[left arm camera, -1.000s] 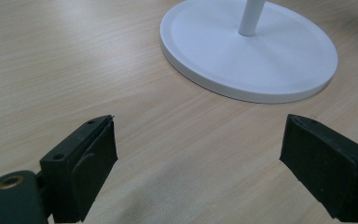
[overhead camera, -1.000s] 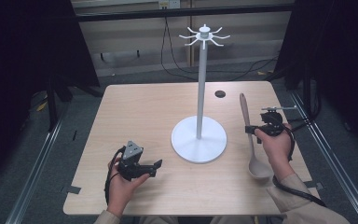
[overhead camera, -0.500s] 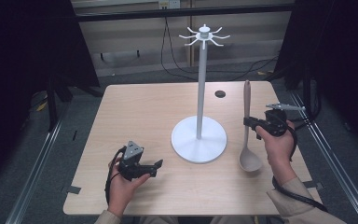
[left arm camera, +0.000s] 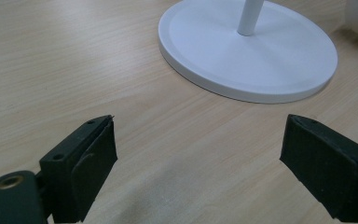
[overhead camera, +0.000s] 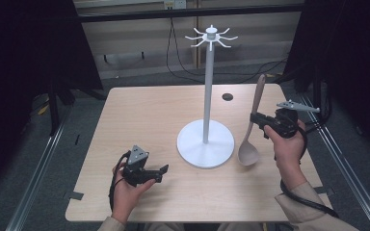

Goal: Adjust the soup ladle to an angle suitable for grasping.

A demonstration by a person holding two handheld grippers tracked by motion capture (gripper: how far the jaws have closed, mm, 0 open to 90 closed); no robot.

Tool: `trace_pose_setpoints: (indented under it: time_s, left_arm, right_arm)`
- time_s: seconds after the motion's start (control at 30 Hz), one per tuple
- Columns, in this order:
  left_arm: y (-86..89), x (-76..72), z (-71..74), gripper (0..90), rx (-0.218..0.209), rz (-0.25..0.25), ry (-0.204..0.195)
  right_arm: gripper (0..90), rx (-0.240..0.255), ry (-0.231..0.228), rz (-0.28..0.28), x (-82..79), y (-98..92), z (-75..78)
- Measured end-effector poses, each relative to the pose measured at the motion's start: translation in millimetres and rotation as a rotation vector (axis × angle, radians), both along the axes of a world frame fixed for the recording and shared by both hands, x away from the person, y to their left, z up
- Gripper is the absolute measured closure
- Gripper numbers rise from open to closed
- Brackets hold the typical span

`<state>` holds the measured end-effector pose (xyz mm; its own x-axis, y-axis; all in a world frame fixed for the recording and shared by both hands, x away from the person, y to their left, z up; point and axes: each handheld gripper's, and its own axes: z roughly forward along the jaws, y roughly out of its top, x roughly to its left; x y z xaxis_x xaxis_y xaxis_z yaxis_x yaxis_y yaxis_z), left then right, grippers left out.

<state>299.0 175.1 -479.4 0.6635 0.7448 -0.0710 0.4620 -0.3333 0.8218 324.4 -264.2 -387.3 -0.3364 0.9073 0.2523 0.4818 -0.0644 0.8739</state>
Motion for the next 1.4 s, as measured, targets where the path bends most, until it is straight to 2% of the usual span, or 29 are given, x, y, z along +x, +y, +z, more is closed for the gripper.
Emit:
trace_pose_setpoints:
  time_s: [0.57,0.8,1.0,1.13,1.23,1.4]
  left_arm:
    - [1.1,1.4,-1.7,7.6,-0.028,-0.002,0.011]
    - [1.2,1.4,-1.8,6.6,-0.025,0.001,0.010]
    - [1.9,1.3,-1.0,6.6,-0.023,0.003,0.007]
    - [2.6,1.7,-1.2,6.5,-0.022,0.006,0.011]
    - [2.2,1.4,-1.2,6.5,-0.030,0.012,0.011]
    - [2.8,1.7,-0.8,6.5,-0.016,0.007,0.010]
  right_arm:
    - [77.9,0.007,-0.094,0.069,-1.6,7.9,20.5]
    - [77.9,0.015,-0.125,0.104,-3.0,12.4,27.6]
    - [77.9,-0.007,-0.159,0.134,-4.3,16.1,34.0]
    - [77.9,0.000,-0.182,0.155,-5.3,18.3,40.4]
    - [77.9,-0.010,-0.189,0.162,-6.4,20.5,44.3]
    - [77.9,-0.016,-0.195,0.177,-10.1,25.6,50.6]
